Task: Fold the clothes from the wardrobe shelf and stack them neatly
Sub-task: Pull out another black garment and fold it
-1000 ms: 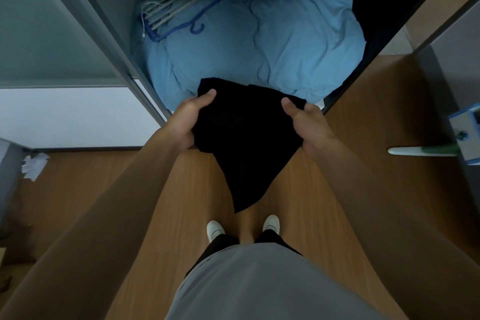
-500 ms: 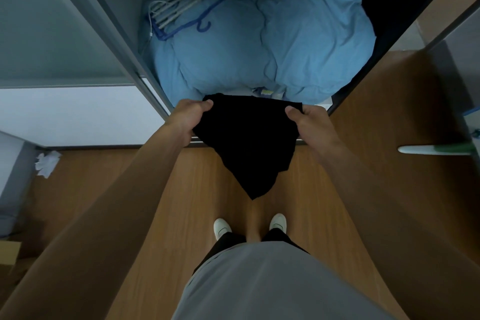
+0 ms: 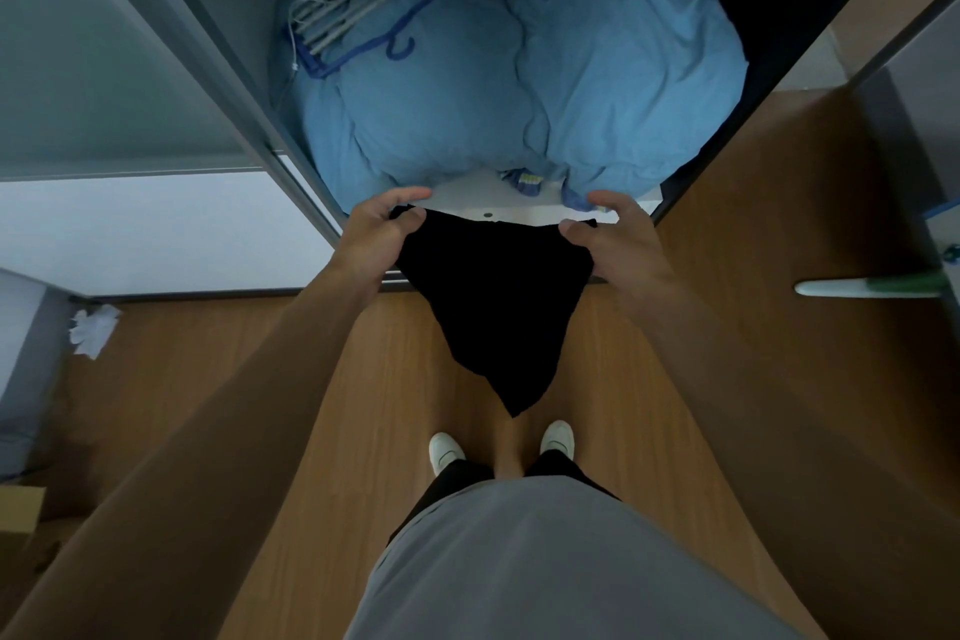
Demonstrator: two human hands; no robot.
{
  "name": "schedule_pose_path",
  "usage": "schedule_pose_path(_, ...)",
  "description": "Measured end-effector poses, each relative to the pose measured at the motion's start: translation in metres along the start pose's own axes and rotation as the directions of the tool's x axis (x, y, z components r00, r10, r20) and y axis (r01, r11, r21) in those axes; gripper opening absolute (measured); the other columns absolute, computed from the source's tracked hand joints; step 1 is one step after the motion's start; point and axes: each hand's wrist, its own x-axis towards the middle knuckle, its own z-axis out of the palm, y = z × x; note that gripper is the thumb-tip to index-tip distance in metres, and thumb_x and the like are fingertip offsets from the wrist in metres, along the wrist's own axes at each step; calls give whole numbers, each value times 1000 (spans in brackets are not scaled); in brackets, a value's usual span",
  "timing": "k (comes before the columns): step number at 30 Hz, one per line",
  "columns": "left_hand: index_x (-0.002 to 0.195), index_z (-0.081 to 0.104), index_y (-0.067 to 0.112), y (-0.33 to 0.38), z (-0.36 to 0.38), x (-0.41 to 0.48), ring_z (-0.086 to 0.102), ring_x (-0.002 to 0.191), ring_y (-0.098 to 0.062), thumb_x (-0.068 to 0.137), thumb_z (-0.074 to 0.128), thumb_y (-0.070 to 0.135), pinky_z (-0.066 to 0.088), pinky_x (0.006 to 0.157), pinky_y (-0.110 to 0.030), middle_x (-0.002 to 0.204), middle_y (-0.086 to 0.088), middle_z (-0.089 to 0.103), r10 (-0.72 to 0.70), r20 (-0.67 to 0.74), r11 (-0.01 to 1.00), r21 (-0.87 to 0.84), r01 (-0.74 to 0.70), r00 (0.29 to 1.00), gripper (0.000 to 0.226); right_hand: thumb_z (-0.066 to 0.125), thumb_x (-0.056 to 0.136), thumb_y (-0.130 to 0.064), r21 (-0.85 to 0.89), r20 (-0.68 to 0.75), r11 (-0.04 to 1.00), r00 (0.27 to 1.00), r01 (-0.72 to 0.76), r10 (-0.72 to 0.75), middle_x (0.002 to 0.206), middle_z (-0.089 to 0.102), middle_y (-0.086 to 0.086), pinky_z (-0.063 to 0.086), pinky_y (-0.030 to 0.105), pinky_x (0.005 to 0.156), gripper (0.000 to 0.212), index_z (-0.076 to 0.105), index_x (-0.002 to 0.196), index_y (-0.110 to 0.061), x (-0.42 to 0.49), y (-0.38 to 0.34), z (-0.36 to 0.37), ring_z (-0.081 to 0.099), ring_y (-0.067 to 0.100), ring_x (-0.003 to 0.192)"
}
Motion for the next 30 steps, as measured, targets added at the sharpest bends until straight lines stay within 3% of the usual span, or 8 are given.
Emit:
schedule_pose_path(4,96,75,25,0,2,0,69,87,-1,97,56,7,50,71,-10,100,2,74,27,-10,1000,14,-27,1000,26,70,88,-4,-137,135,985,987,109,-90,120,68,8,54,13,77,39,65,126,-12,0,-3,-6,67,15,100)
schedule_pose_path(8,97,72,19,3,3,3,66,75,8,101,46,5,47,63,-5,93,6,71,34,-10,995,98,-33,999,30,69,87,1,-335,197,914,966,228,-168,119,62,0,53,21,89,44,64,128,-12,0,0,-4,62,13,107)
schedule_pose_path(11,104,70,13,5,7,5,62,77,1,103,38,6,46,60,-4,93,2,67,36,0,979,200,-35,999,32,65,86,5,-499,201,800,942,334,-268,118,60,1,50,31,101,44,64,128,-8,2,4,1,59,17,113)
schedule_pose_path(16,107,68,7,12,15,5,56,78,-4,105,30,7,40,57,1,96,-3,62,34,10,956,292,-35,999,38,67,88,-1,-642,158,656,906,396,-392,126,65,8,32,10,91,37,67,124,-9,4,10,1,57,20,117)
schedule_pose_path(21,106,69,7,21,22,-3,54,84,-12,105,35,13,36,62,-2,96,-5,59,78,56,931,352,-93,995,35,69,89,-11,-736,172,550,895,394,-411,113,70,10,48,32,93,24,73,113,-12,4,9,-1,64,25,104)
schedule_pose_path(24,98,71,23,24,20,-8,60,85,-4,96,59,38,43,74,-8,95,7,66,60,158,929,354,-113,986,19,71,89,-21,-782,149,508,900,361,-409,107,71,9,50,41,90,20,74,108,-15,2,8,-3,65,26,99)
schedule_pose_path(26,102,71,30,25,16,-10,62,90,-4,78,76,52,48,80,-18,100,10,66,40,252,875,458,-155,967,33,72,89,-26,-797,120,503,904,334,-410,107,71,6,51,42,89,21,74,107,-17,-1,9,-6,65,25,99)
schedule_pose_path(30,116,67,18,20,16,-8,59,105,-19,74,84,37,49,91,-34,115,-1,65,70,328,596,743,-303,942,48,71,89,-30,-807,126,484,899,339,-419,103,68,5,52,43,85,16,72,99,-17,-2,9,-8,64,24,95)
